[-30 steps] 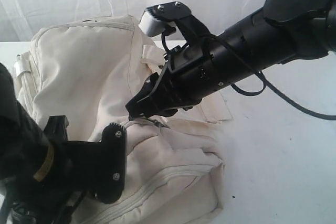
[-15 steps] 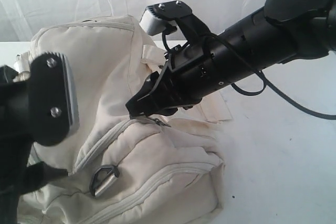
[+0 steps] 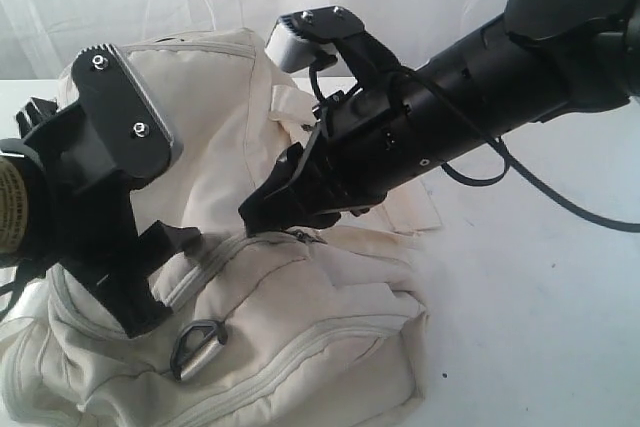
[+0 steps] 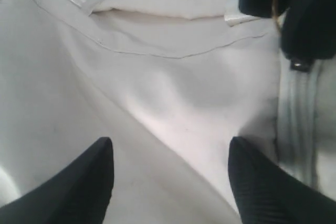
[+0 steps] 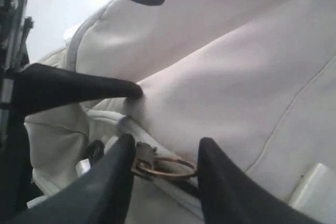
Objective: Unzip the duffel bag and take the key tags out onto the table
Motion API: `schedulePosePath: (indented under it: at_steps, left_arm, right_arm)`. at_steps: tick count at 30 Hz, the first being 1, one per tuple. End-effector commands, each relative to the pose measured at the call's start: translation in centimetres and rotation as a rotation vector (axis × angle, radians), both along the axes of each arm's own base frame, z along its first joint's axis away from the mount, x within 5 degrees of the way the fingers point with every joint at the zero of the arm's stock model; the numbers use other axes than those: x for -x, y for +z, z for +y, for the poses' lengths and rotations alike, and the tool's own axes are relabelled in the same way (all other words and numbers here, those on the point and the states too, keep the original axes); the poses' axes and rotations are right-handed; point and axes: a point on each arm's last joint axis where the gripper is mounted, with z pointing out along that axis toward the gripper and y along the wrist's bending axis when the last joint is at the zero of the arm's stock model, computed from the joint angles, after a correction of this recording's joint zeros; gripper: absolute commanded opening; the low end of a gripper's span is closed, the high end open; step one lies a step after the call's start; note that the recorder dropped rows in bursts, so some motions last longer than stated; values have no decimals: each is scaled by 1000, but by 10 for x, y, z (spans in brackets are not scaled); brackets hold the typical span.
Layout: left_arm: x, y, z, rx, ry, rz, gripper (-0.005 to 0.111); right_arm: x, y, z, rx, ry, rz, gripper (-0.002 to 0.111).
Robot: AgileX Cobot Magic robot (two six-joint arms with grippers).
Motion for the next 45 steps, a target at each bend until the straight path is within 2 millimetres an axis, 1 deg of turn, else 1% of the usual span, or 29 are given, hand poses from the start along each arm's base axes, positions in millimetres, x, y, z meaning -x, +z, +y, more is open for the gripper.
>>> schedulePosePath:
  at_steps: [1, 3, 16, 18, 21, 22, 25, 27, 29, 31, 34, 37, 39, 41, 43, 45]
  left_arm:
    - [1, -2, 10, -58, 49, 11, 66]
    - [2, -1, 11, -57, 50, 7, 66]
    - [3, 0, 15, -74, 68, 9, 66]
    - [3, 1, 16, -72, 71, 7, 66]
    - [5, 4, 18, -60, 75, 7, 66]
    - [5, 4, 18, -53, 77, 11, 66]
    - [8, 8, 17, -1, 89, 47, 66]
    - [10, 11, 13, 58, 88, 87, 66]
    - [13, 13, 10, 72, 48, 123, 66]
    - [20, 15, 3, 48, -58, 142, 66]
    - [28, 21, -5, 36, -198, 139, 66]
    - [28, 24, -8, 7, -269, 99, 66]
    - [28, 23, -9, -24, -303, 73, 67]
    - [27, 22, -10, -38, -314, 68, 73]
    - [25, 19, -13, -45, -314, 75, 83]
    - [23, 16, -15, -51, -314, 82, 90]
  right_arm:
    - [14, 6, 0, -3, 97, 70, 54]
    - [22, 6, 5, -2, 135, 84, 61]
    - [61, 7, 28, -6, 288, 105, 61]
    - [63, 8, 27, 9, 314, 104, 61]
    - [59, 15, 15, 116, 344, -23, 60]
    - [55, 19, 8, 182, 321, -92, 59]
    - [47, 32, -11, 317, 225, -199, 56]
    - [49, 40, -21, 357, 213, -248, 56]
    - [55, 48, -28, 357, 220, -260, 56]
    - [59, 52, -32, 355, 241, -273, 57]
    - [61, 51, -34, 366, 286, -285, 62]
    - [60, 45, -33, 374, 315, -300, 70]
    - [61, 38, -32, 378, 324, -304, 72]
    - [63, 33, -29, 378, 352, -321, 72]
    - [63, 30, -27, 371, 376, -358, 72]
    - [62, 29, -24, 361, 376, -391, 72]
